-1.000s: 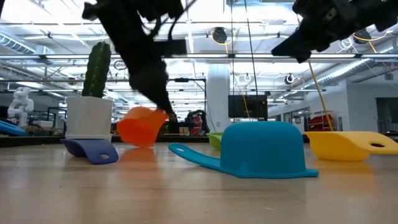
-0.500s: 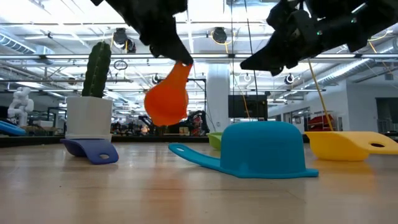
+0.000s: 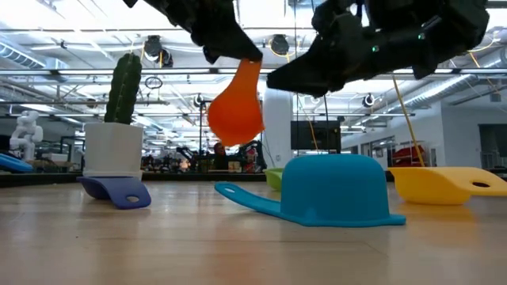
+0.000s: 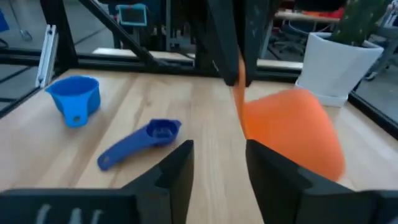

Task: Nest measuring cups in basket
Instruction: Put the orange measuring cup into the white bin

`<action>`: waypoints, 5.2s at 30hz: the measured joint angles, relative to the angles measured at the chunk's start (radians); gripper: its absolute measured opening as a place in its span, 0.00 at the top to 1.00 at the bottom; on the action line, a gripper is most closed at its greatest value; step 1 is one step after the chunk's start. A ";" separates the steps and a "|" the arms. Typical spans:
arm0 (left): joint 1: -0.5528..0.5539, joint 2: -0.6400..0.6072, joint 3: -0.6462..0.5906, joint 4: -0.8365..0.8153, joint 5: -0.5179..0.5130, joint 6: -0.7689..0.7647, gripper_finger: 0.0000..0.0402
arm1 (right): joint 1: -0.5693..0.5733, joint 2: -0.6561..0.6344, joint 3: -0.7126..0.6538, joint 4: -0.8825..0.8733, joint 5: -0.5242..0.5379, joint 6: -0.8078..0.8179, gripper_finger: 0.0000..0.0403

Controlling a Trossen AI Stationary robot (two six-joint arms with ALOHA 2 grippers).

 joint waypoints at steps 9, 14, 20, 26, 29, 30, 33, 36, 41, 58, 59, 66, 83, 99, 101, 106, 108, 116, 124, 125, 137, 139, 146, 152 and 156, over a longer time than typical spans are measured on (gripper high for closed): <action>0.000 0.006 0.000 0.007 0.000 -0.001 0.99 | 0.002 0.081 0.008 0.134 0.098 -0.043 0.62; 0.001 0.015 0.000 0.036 0.000 0.003 0.96 | 0.006 0.075 0.008 0.168 0.073 -0.060 0.63; 0.001 0.035 0.000 0.077 0.007 0.007 0.99 | 0.007 0.075 0.008 0.187 0.071 -0.065 0.77; 0.001 0.034 0.000 0.115 0.008 0.012 0.91 | 0.007 0.075 0.008 0.178 0.055 -0.069 0.98; -0.005 0.034 0.000 0.135 0.008 -0.001 0.87 | 0.006 0.072 0.008 0.168 0.047 -0.066 0.97; -0.008 0.034 0.000 0.135 0.008 -0.001 0.85 | 0.007 0.065 0.008 0.151 0.047 -0.066 0.97; -0.020 0.034 0.000 0.130 0.004 0.006 0.81 | 0.007 0.016 0.008 0.052 0.043 -0.048 0.99; -0.029 0.013 0.000 0.123 -0.010 0.003 0.77 | 0.005 -0.071 0.008 -0.102 0.044 0.023 0.99; -0.050 -0.050 0.001 0.094 -0.069 -0.009 0.74 | 0.010 -0.255 0.008 -0.396 0.044 0.178 0.99; -0.125 -0.101 0.001 -0.012 -0.162 -0.061 0.74 | 0.183 -0.690 0.280 -1.478 -0.072 0.826 1.00; -0.130 -0.101 0.001 -0.013 -0.162 -0.066 0.74 | 0.209 -0.690 0.312 -1.523 -0.082 0.855 1.00; -0.173 -0.101 0.001 -0.016 -0.164 -0.145 0.74 | 0.408 -0.692 0.422 -1.614 -0.101 1.068 1.00; -0.372 -0.095 0.001 0.003 -0.390 -0.291 0.74 | 0.901 -0.677 0.284 -1.475 0.130 1.471 1.00; -0.428 -0.026 -0.001 0.161 -0.415 -0.321 0.74 | 1.071 -0.707 -0.005 -1.151 0.126 1.621 1.00; -0.430 -0.018 0.001 0.176 -0.416 -0.316 0.74 | 1.084 -0.719 -0.034 -1.151 0.126 1.646 1.00; -0.430 -0.006 0.000 0.187 -0.425 -0.316 0.74 | 1.100 -0.754 -0.151 -1.032 0.123 1.704 1.00; -0.431 -0.005 0.000 0.186 -0.425 -0.315 0.74 | 1.100 -0.764 -0.214 -0.916 0.124 1.708 1.00; -0.430 -0.005 0.000 0.187 -0.426 -0.309 0.74 | 1.100 -0.773 -0.438 -0.540 0.123 1.738 1.00; -0.427 -0.005 0.000 0.188 -0.430 -0.271 0.74 | 1.100 -0.775 -0.464 -0.520 0.123 1.730 1.00; -0.425 -0.005 0.000 0.188 -0.430 -0.271 0.74 | 1.100 -0.775 -0.464 -0.521 0.123 1.730 1.00; -0.410 -0.005 0.000 0.188 -0.430 -0.264 0.74 | 1.099 -0.774 -0.465 -0.629 0.123 1.754 0.87; -0.410 -0.005 0.000 0.190 -0.430 -0.261 0.74 | 1.099 -0.774 -0.465 -0.627 0.123 1.758 0.85; -0.410 -0.005 0.000 0.218 -0.430 -0.238 0.74 | 1.099 -0.776 -0.424 -0.657 0.124 1.756 0.84; -0.410 -0.005 0.000 0.235 -0.430 -0.223 0.74 | 1.099 -0.776 -0.353 -0.780 0.125 1.753 0.84; -0.410 -0.005 0.000 0.235 -0.430 -0.223 0.74 | 1.099 -0.776 -0.344 -0.832 0.125 1.758 0.83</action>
